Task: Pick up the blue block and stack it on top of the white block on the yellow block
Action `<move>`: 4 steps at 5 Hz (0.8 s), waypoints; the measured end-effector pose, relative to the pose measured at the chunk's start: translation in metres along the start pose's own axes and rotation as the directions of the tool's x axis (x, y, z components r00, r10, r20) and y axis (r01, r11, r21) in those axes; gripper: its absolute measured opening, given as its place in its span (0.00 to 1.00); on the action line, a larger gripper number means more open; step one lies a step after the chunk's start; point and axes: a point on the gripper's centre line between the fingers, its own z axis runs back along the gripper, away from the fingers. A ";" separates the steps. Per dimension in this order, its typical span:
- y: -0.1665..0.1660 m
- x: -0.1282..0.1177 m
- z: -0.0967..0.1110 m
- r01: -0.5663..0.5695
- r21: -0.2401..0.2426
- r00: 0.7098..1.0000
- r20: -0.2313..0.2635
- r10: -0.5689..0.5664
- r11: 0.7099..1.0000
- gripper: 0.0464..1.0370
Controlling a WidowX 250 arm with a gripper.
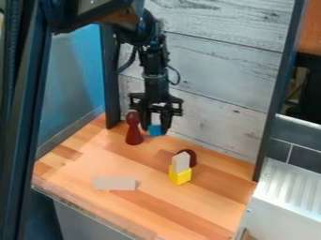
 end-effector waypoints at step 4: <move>-0.038 -0.028 0.010 0.069 -0.004 0.992 -0.104 -0.069 0.998 0.49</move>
